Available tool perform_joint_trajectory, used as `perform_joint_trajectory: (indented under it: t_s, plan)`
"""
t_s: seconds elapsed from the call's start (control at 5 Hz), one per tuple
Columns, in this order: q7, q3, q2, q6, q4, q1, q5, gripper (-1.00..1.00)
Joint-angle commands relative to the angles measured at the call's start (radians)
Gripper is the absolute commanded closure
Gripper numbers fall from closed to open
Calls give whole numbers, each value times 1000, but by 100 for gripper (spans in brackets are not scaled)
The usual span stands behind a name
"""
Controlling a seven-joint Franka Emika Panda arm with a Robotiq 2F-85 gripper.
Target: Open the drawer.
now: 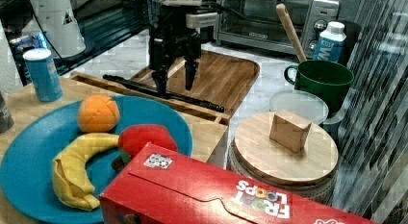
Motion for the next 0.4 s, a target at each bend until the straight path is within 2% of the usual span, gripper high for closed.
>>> perform_joint_trajectory:
  t_s: [0.2, 0.4]
  plan:
    - [172, 111, 15, 90, -58, 164, 13, -100]
    - [203, 153, -30, -4, -57, 195, 89, -100]
